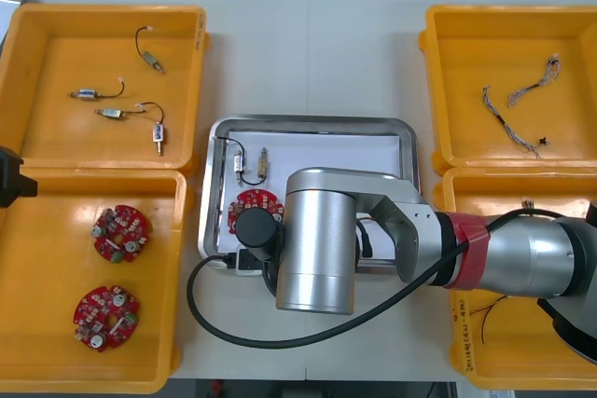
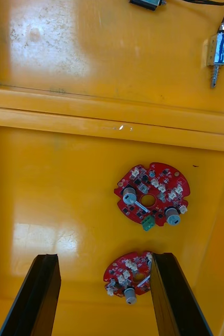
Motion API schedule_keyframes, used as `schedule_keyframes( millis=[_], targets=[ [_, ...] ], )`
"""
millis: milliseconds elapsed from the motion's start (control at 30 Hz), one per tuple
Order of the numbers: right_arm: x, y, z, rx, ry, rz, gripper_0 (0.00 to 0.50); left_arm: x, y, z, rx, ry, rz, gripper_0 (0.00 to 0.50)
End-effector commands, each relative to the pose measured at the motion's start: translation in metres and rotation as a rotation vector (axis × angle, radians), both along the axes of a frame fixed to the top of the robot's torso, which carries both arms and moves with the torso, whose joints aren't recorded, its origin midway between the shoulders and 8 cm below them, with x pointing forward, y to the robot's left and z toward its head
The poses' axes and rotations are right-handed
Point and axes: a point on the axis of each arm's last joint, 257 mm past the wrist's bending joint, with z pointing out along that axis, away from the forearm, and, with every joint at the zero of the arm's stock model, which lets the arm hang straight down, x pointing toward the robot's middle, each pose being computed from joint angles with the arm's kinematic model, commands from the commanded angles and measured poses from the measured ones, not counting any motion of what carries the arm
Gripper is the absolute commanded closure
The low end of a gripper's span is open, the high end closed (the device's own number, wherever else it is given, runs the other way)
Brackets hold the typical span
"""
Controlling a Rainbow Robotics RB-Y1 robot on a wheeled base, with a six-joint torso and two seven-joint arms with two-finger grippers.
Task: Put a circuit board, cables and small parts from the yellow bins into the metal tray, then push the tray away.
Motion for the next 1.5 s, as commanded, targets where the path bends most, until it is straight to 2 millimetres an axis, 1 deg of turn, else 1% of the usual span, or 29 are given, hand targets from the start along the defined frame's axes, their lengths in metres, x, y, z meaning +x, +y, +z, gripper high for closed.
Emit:
schedule_keyframes(
  millis=[33, 67, 333, 567, 667, 700, 833, 1233, 1367, 1500],
  targets=[
    [0.002, 0.015, 0.01, 0.001, -0.031, 0.069, 0.456, -0.007, 0.011, 0.001, 0.096, 0.019, -0.069, 0.0],
    [0.002, 0.015, 0.01, 0.001, -0.031, 0.069, 0.5, -0.007, 0.011, 0.001, 0.096, 0.019, -0.069, 0.0],
    [0.007, 0.014, 0.012, -0.005, -0.051, 0.075, 0.5, -0.007, 0.011, 0.001, 0.096, 0.019, -0.069, 0.0],
    [0.022, 0.008, 0.023, -0.02, -0.087, 0.082, 0.5, -0.007, 0.011, 0.001, 0.096, 0.019, -0.069, 0.0],
    [0.032, 0.003, 0.029, -0.024, -0.11, 0.084, 0.5, -0.007, 0.011, 0.001, 0.096, 0.019, -0.069, 0.0],
    [0.056, -0.001, 0.052, -0.05, -0.174, 0.114, 0.5, -0.007, 0.011, 0.001, 0.096, 0.019, -0.069, 0.0],
    [0.063, 0.0, 0.059, -0.057, -0.193, 0.122, 0.5, -0.007, 0.011, 0.001, 0.096, 0.019, -0.069, 0.0],
    [0.102, -0.007, 0.085, -0.104, -0.263, 0.104, 0.5, -0.007, 0.011, 0.001, 0.096, 0.019, -0.069, 0.0],
    [0.112, -0.01, 0.09, -0.097, -0.27, 0.081, 0.5, -0.007, 0.011, 0.001, 0.096, 0.019, -0.069, 0.0],
    [0.121, -0.009, 0.099, -0.092, -0.285, 0.074, 0.5, -0.007, 0.011, 0.001, 0.096, 0.019, -0.069, 0.0]
  ],
)
